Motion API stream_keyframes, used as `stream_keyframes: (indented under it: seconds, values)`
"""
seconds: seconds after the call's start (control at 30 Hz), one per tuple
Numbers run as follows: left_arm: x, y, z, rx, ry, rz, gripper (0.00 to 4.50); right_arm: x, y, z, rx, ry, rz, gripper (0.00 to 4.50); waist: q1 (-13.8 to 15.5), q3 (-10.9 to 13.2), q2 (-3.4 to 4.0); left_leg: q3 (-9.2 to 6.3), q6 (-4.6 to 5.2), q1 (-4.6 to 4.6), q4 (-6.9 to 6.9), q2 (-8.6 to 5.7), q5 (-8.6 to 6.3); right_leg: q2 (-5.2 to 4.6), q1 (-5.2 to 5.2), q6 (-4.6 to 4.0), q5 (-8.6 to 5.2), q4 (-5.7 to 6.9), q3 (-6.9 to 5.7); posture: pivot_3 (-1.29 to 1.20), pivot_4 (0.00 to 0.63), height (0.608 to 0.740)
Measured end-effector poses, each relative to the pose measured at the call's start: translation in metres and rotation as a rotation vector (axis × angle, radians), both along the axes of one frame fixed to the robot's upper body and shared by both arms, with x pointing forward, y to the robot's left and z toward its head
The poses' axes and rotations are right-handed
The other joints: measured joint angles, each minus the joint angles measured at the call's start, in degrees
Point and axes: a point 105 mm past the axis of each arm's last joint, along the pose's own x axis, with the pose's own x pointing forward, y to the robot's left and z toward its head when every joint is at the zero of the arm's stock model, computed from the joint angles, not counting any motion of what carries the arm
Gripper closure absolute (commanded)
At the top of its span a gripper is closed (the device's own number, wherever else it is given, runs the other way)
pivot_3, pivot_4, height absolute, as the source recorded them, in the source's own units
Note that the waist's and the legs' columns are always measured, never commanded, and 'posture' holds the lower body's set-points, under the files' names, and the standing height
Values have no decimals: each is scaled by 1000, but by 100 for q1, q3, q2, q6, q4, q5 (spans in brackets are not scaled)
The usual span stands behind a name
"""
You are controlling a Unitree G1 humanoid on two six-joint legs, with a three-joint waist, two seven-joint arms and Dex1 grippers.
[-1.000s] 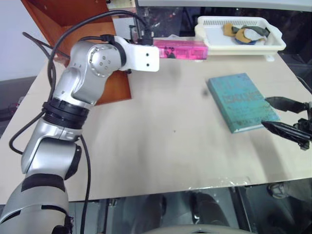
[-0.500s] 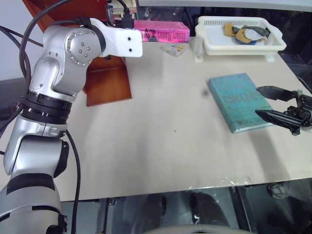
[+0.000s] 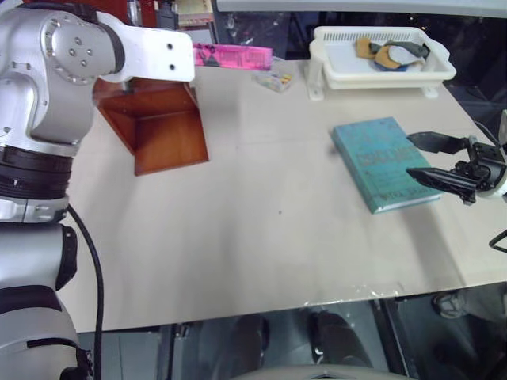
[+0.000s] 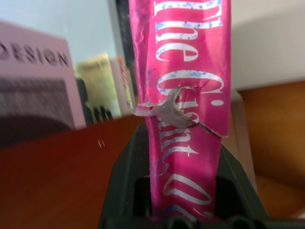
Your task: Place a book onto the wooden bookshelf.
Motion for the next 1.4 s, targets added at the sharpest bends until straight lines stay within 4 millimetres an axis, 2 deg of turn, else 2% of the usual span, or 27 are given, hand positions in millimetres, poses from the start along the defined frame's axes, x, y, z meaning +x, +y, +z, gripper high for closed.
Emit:
stream_keyframes:
  seconds: [0.17, 0.43, 0.67, 0.87, 1.17, 1.4]
  values:
    - [-3, 6, 1, -68, 37, 11, 3957, -1, 0, 0, -3, 0, 6, 0, -17, 0, 0, 2, 1, 1, 4, 0, -1, 0, -3, 0, 0, 9, 3, 0, 150, 740]
    - [-4, 25, 1, -86, 51, 73, 3957, -1, -1, -2, -1, 6, 1, 0, -22, 0, 0, 13, 2, 0, 8, 0, -1, 1, -16, 0, 0, 31, 14, 0, 150, 740]
    - [-6, 56, 0, -81, 65, 127, 3957, -3, -1, -5, -2, 13, -7, 0, -25, 0, 0, 19, 2, 0, 9, 1, -1, 1, -24, -1, 0, 41, 21, 0, 150, 740]
    - [-3, 64, -15, -78, 106, 60, 3957, -3, 2, -10, 9, 23, -11, 0, -20, 0, 0, 21, 2, -4, 12, 1, -1, -2, -29, -1, 0, 47, 23, 0, 150, 740]
    - [-1, 71, -11, -175, 63, 71, 3957, -4, 2, -10, 6, 20, -13, 0, -26, 0, 0, 26, 2, -6, 12, 0, -1, 1, -36, 0, 0, 53, 26, 0, 150, 740]
    - [2, 73, -12, -258, 48, 91, 727, -4, 2, -12, 7, 25, -16, 0, -26, 0, 0, 26, 2, -6, 13, 0, -1, 1, -36, -1, 0, 54, 26, 0, 150, 740]
